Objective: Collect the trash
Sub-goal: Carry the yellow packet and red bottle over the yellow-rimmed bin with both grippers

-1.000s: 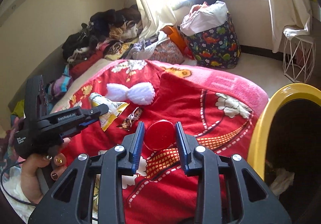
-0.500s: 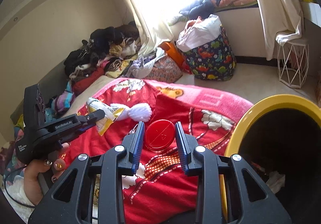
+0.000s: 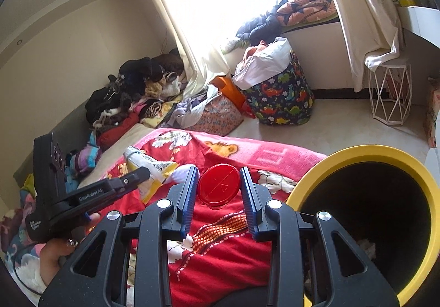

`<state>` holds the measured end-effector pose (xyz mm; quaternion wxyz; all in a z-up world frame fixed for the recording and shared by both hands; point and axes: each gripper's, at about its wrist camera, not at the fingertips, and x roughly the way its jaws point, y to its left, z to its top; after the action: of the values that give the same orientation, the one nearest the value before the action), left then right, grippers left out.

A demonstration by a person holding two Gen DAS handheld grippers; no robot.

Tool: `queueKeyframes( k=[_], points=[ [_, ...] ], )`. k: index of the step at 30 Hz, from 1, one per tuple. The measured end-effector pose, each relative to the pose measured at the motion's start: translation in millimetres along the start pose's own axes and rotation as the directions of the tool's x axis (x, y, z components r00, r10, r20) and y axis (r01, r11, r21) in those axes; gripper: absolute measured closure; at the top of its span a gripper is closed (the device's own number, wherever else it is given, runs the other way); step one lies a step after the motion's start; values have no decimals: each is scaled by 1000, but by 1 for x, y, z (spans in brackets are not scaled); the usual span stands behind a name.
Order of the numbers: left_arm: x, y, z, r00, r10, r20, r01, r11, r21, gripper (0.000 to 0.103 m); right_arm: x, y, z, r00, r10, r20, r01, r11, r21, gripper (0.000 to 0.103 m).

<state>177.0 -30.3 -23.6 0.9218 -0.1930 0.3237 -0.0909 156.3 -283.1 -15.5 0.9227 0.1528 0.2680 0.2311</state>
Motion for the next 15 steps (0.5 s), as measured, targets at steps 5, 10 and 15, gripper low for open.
queueKeyframes(
  k=[5,10,15],
  points=[
    [0,-13,-3,1000,-19,-6,19,1000,24,91,-10,-9,3,1000,-16,18,16,1000,12,73],
    [2,-22,-7,999,-34,-18,35,998,43,91,-20,-24,3,999,-40,31,39,998,45,73],
    [4,-33,-9,998,-50,-29,52,996,66,91,-31,-37,6,997,-64,49,60,996,71,73]
  ],
)
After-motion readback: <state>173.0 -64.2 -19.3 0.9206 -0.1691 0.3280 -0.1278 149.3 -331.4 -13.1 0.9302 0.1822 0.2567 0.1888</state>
